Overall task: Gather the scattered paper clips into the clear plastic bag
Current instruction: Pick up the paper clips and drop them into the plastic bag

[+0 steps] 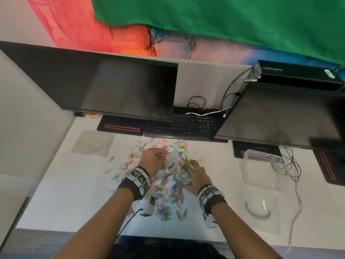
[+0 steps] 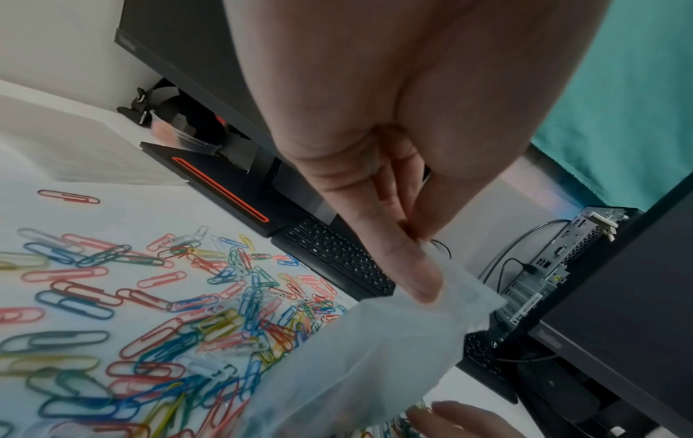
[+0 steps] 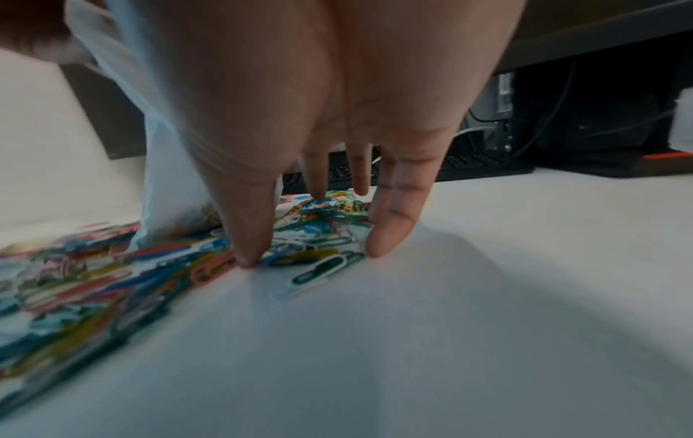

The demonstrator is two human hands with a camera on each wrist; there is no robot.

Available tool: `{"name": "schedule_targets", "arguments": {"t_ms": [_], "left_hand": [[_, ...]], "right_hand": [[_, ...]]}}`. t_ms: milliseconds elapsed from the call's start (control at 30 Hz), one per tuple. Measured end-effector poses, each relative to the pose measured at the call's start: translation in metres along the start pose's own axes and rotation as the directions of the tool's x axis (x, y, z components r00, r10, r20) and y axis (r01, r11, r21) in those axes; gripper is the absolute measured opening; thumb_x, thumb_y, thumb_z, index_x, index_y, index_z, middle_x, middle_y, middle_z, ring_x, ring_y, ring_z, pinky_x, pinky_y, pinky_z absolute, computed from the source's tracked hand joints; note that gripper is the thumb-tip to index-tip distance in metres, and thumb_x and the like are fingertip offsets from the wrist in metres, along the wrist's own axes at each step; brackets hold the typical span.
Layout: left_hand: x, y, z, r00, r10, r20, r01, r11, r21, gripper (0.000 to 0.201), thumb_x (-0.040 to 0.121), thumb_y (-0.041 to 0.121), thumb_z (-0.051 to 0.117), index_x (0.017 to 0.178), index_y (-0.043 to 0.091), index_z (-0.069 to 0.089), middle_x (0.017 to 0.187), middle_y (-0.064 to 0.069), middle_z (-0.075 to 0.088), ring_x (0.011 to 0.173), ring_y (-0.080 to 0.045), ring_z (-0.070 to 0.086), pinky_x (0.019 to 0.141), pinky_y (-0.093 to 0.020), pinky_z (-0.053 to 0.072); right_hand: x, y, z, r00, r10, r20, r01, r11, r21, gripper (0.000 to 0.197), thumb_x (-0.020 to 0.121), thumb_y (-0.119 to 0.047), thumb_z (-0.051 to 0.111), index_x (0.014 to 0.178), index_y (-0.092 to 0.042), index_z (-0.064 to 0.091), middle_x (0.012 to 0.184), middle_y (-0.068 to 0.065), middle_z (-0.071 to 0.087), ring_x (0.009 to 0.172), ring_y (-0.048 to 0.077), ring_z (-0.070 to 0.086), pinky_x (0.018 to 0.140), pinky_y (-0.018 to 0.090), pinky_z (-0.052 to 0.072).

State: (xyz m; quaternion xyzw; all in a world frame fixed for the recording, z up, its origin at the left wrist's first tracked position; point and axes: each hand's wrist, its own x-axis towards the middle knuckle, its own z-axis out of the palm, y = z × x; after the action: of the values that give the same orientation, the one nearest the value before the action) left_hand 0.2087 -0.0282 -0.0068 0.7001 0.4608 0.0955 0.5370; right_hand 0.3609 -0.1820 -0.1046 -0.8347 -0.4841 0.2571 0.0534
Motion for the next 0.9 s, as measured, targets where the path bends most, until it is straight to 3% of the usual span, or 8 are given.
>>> {"name": "schedule_targets", "arguments": {"t_ms": [133,267,400,500,700,800,867,900], "left_hand": [[0.002,-0.003,-0.001,1.0,0.01,-0.007,-0.01,1.0,0.008,0.02,0.095,0.002,0.059,0.106,0.009,0.074,0.084,-0.013,0.072,0.058,-0.019,0.069,0.061,-0.03,0.063],[0.002,-0.003,-0.002,1.0,-0.006,-0.005,0.006,1.0,0.011,0.019,0.095,0.003,0.06,0.107,0.009,0.074,0.092,-0.015,0.072,0.064,-0.022,0.07,0.06,-0.029,0.062],[0.002,-0.004,-0.001,1.0,-0.022,0.002,0.022,1.0,0.002,0.018,0.095,0.004,0.061,0.105,0.011,0.074,0.092,-0.014,0.073,0.064,-0.021,0.071,0.059,-0.028,0.062],[0.0,-0.004,0.002,0.999,-0.011,0.035,0.01,0.999,0.035,0.019,0.095,0.005,0.06,0.104,0.014,0.074,0.089,-0.011,0.075,0.066,-0.021,0.073,0.066,-0.035,0.064],[-0.003,-0.007,0.006,0.998,0.003,0.067,-0.007,0.998,0.055,0.017,0.095,0.008,0.061,0.105,0.014,0.074,0.088,-0.01,0.075,0.07,-0.023,0.075,0.072,-0.04,0.064],[-0.003,-0.007,0.007,0.996,0.005,0.086,-0.011,0.997,0.075,0.018,0.095,0.008,0.06,0.106,0.014,0.073,0.089,-0.009,0.076,0.07,-0.021,0.075,0.072,-0.04,0.064],[-0.003,-0.007,0.007,0.996,0.008,0.091,-0.016,0.996,0.085,0.018,0.095,0.009,0.06,0.105,0.015,0.074,0.09,-0.009,0.076,0.07,-0.02,0.076,0.071,-0.041,0.064],[-0.003,-0.007,0.007,0.996,0.012,0.09,-0.02,0.996,0.091,0.018,0.095,0.009,0.061,0.104,0.016,0.074,0.09,-0.009,0.076,0.069,-0.02,0.076,0.071,-0.042,0.064]], "right_hand": [[0.001,-0.004,0.0,0.997,-0.082,-0.013,0.08,0.994,-0.077,0.052,0.093,-0.026,0.054,0.143,-0.027,0.04,0.154,0.002,0.024,0.131,0.028,0.032,0.103,0.041,0.042],[0.001,0.001,0.003,0.988,-0.124,-0.097,0.125,0.992,0.005,0.036,0.09,-0.004,0.05,0.123,-0.014,0.062,0.126,0.009,0.054,0.111,0.026,0.052,0.097,0.033,0.046],[-0.002,0.008,-0.005,0.983,-0.006,-0.181,0.027,0.993,0.112,0.021,0.088,-0.009,0.056,0.101,-0.01,0.072,0.101,0.006,0.065,0.09,0.021,0.062,0.084,0.026,0.051],[-0.003,0.02,-0.011,0.975,0.089,-0.204,-0.062,0.989,0.133,0.013,0.086,-0.015,0.062,0.088,-0.011,0.073,0.089,0.006,0.068,0.08,0.019,0.062,0.079,0.026,0.053],[0.001,0.031,-0.014,0.949,0.236,-0.211,-0.15,0.922,0.356,0.012,0.082,-0.012,0.067,0.086,-0.011,0.078,0.08,0.005,0.075,0.071,0.019,0.068,0.074,0.027,0.057],[0.003,0.03,-0.015,0.913,0.399,-0.083,-0.267,0.74,0.617,0.011,0.084,-0.012,0.069,0.09,-0.007,0.077,0.082,0.009,0.075,0.068,0.015,0.072,0.066,0.02,0.058],[0.0,0.024,-0.02,0.887,0.454,0.083,-0.321,0.477,0.818,0.013,0.084,-0.011,0.071,0.095,-0.004,0.074,0.087,0.009,0.074,0.067,0.009,0.072,0.062,0.011,0.054],[-0.002,0.019,-0.025,0.89,0.427,0.16,-0.306,0.298,0.904,0.016,0.085,-0.009,0.071,0.098,-0.001,0.072,0.093,0.012,0.074,0.073,0.011,0.073,0.067,0.014,0.056]]}}
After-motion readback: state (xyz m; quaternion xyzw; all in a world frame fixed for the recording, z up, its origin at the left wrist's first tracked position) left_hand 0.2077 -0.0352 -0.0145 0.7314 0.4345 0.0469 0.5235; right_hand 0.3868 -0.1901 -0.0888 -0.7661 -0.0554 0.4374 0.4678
